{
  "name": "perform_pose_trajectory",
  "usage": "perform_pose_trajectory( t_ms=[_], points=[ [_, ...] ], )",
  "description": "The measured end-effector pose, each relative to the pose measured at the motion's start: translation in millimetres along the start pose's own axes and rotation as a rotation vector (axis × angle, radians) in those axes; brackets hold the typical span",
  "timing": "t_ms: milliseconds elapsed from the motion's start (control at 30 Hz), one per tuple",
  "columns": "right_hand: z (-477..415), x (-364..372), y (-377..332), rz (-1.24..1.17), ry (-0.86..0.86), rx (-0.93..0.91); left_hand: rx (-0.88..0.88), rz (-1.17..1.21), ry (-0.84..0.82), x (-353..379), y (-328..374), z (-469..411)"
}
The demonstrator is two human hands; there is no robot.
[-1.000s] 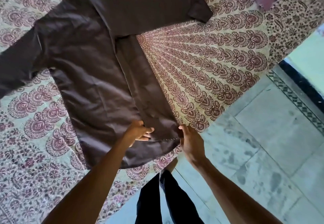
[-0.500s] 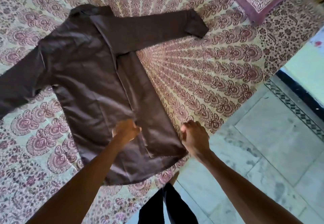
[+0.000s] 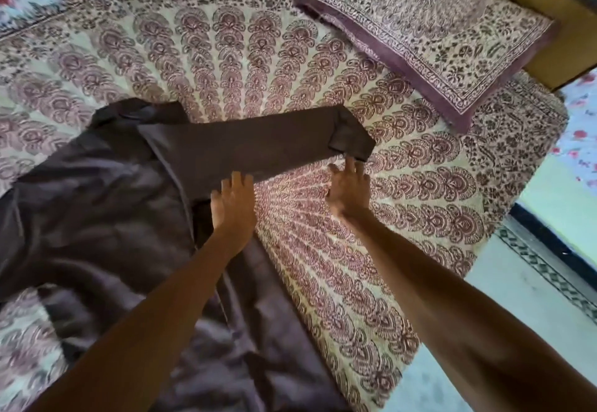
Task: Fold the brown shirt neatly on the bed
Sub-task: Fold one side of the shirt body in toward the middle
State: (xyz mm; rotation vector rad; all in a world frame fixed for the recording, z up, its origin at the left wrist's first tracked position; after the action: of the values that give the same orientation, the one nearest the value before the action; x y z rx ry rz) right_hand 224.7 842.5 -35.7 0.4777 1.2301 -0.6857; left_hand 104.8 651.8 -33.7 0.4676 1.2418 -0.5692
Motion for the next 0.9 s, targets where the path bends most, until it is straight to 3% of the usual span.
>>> perform_pose_trajectory(
  t_ms=[133, 267, 333, 400, 467, 567, 633, 733, 800, 900],
  points=[
    [-47, 6, 10, 0.143, -0.049, -0.030, 0.034, -0.110, -0.024, 11, -1, -21],
    [-72, -5, 0, 0.237, 0.068, -0.054, 0.044, -0.166, 0.035, 17, -8, -30],
    [-82, 0, 3, 0.281, 0.020, -0.026, 0.038, -0.179, 0.053, 15, -14, -34],
    [-87, 1, 11, 0.250, 0.025, 0.007, 0.025, -0.201, 0.036, 16, -21, -36],
    [-84, -15, 14, 0.134, 0.171, 0.013, 0.017, -0.195, 0.027, 12, -30, -35],
    [-54, -49, 12, -0.185, 0.373, 0.046, -0.087, 0.107, 0.050, -5, -54, -28],
    [-24, -72, 7, -0.419, 0.458, 0.027, -0.271, 0.404, 0.101, -17, -81, -17],
    [30, -103, -3, -0.937, 0.546, -0.011, -0.539, 0.627, 0.209, -28, -123, 8],
    [62, -105, -7, -1.300, 0.431, 0.167, -0.688, 0.844, 0.192, -13, -144, 15],
    [115, -102, -44, -1.895, 0.055, 0.370, -0.881, 1.434, 0.122, 23, -152, 31]
  ],
)
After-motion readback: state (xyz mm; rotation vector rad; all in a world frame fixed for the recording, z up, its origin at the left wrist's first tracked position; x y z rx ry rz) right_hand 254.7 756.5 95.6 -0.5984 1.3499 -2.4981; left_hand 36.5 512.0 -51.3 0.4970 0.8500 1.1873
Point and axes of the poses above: each hand's wrist, its own z-axis away from the middle knuckle, its own x-axis out of the palm, y = z × x, the point moved 10 cm from there along -z, towards the middle knuckle, and after that the axes turned 3 degrees about -y, right-handed, at the moved point
